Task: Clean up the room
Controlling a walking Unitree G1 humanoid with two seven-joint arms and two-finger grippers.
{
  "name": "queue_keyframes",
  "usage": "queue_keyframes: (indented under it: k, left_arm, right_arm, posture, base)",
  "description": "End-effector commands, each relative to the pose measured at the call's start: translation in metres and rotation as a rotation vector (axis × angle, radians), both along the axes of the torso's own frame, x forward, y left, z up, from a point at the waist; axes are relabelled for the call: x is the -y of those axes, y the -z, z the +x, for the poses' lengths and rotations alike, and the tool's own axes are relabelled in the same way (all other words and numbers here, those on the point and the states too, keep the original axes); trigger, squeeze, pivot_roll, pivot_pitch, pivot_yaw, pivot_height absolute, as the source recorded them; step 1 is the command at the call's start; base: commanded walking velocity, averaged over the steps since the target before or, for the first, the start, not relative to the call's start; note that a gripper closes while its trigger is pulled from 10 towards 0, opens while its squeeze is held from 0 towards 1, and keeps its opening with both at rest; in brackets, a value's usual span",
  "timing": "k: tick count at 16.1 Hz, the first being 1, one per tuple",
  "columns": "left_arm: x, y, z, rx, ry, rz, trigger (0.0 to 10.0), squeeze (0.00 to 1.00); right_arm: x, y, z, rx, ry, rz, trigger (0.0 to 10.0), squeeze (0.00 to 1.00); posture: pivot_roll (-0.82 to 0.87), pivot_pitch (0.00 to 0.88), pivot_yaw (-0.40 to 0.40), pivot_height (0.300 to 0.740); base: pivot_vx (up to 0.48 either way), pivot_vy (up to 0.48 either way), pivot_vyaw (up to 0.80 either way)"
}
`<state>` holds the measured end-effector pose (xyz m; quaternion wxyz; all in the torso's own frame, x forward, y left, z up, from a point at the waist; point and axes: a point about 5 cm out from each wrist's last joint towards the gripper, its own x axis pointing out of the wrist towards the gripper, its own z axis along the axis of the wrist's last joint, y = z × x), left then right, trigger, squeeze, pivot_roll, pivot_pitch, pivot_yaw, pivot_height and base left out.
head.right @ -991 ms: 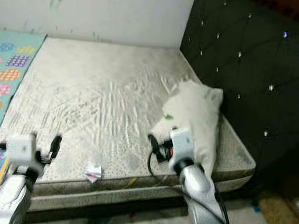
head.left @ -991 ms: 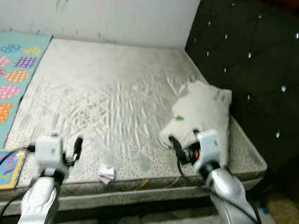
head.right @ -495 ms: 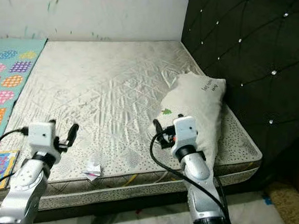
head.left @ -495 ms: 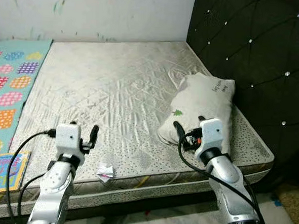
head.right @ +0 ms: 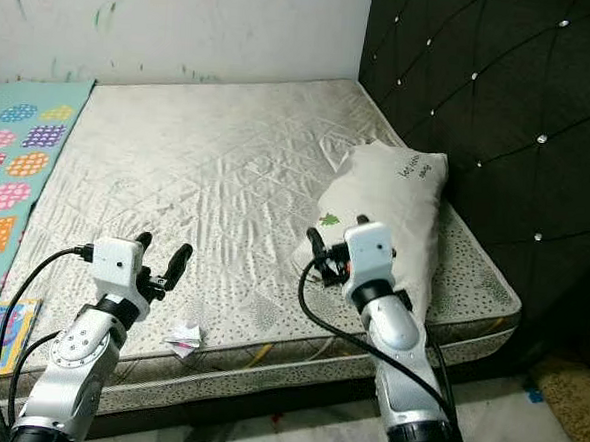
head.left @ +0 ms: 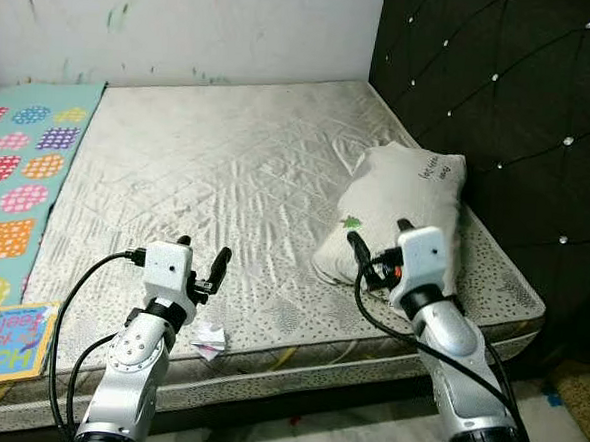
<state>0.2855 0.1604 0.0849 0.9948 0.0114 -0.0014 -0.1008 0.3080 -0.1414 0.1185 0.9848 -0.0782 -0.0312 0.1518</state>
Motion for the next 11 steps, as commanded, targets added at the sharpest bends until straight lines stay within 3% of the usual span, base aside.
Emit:
queue_keyframes:
  k: [1,2,5,11]
  left_arm:
    - [-0.006,0.001,-0.002,0.0,-0.027,0.026,10.0,0.0]
    - [-0.007,0.002,-0.004,-0.002,-0.036,0.031,10.0,0.0]
    - [-0.007,0.003,-0.009,-0.008,-0.032,0.015,10.0,0.0]
    - [-0.009,-0.001,-0.024,-0.008,-0.024,-0.029,10.0,0.0]
  right_arm:
    - [-0.004,-0.001,-0.001,0.015,-0.027,-0.014,10.0,0.0]
    - [-0.006,-0.001,-0.003,0.016,-0.032,-0.011,10.0,0.0]
    - [-0.014,0.003,-0.006,-0.002,-0.072,-0.02,10.0,0.0]
    - [-0.014,0.012,-0.014,-0.048,-0.078,-0.006,10.0,0.0]
  posture:
    - [-0.09,0.0,-0.006,0.74]
    - [-0.08,0.0,-0.011,0.74]
    - [-0.07,0.0,-0.034,0.74]
    - [-0.04,0.0,-0.048,0.74]
  base:
    - [0.0,0.0,0.0]
    - [0.0,0.0,0.0]
    - [0.0,0.0,0.8]
    - [0.0,0.0,0.0]
